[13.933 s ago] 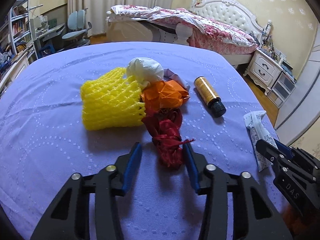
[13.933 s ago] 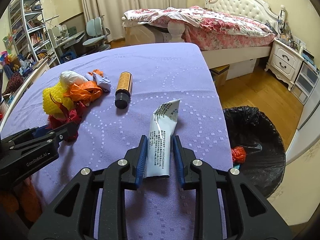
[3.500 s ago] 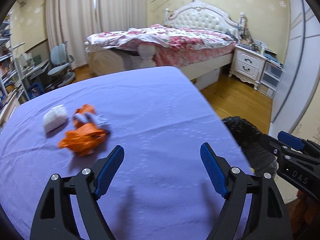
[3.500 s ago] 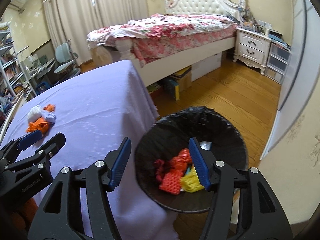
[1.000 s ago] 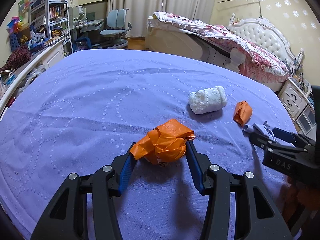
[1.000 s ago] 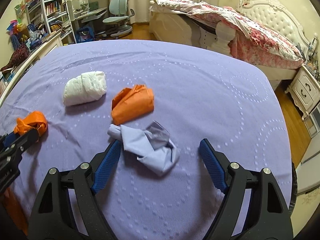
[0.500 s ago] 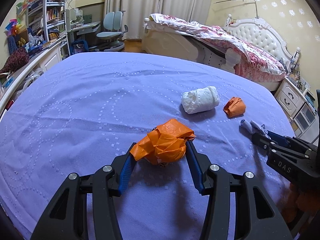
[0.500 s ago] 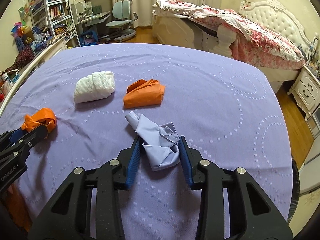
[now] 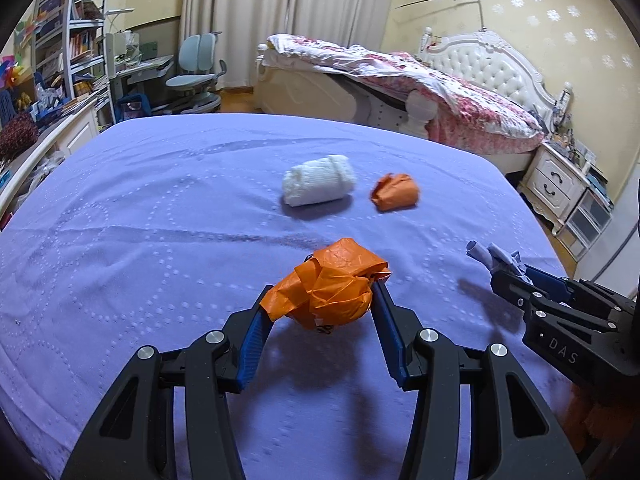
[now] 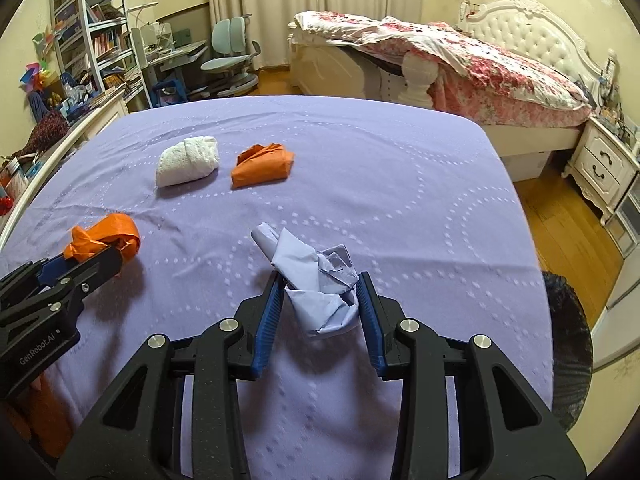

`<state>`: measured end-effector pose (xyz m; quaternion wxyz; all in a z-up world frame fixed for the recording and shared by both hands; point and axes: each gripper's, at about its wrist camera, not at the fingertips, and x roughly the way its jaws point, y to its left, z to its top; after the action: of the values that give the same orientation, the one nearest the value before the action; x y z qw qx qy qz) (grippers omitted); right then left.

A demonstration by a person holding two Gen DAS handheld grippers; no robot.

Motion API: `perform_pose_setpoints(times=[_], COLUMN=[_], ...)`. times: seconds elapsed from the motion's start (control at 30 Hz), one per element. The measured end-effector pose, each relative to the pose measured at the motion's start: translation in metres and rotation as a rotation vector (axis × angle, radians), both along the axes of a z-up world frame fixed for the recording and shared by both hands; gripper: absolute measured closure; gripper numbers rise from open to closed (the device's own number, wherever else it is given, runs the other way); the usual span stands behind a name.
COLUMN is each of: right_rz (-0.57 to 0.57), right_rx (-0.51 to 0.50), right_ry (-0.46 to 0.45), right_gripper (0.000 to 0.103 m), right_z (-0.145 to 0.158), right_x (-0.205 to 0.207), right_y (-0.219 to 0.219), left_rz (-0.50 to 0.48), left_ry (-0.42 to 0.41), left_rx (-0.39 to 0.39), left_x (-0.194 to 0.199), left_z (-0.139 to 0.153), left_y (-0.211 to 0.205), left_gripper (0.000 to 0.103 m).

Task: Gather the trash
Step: 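Carry the orange bag and light blue cloth in both tools over the trash bin, then open the left tool to drop the orange bag while the right tool drops the blue cloth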

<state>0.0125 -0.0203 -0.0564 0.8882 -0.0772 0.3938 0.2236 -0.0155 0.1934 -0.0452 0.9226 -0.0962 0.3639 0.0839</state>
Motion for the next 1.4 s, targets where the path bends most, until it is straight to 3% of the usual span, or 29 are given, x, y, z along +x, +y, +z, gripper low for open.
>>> perform_pose_setpoints(times=[0.8,1.4], right_rz=[-0.287,-0.45], right_rx=[0.091,0.103], right_ry=[-0.056,-0.068], right_gripper=[0.066,0.066], right_z=[0.012,0.006], right_x=[-0.031,-0.028], right_y=[-0.158,-0.229], left_rz=[-0.271,-0.422], left_ry=[-0.098,-0.092], left_rx=[0.059,0.053], left_x=[-0.002,0.023], left_z=[0.022,0.016], left_y=[-0.135,-0.215], left_gripper=[0.053,0.053])
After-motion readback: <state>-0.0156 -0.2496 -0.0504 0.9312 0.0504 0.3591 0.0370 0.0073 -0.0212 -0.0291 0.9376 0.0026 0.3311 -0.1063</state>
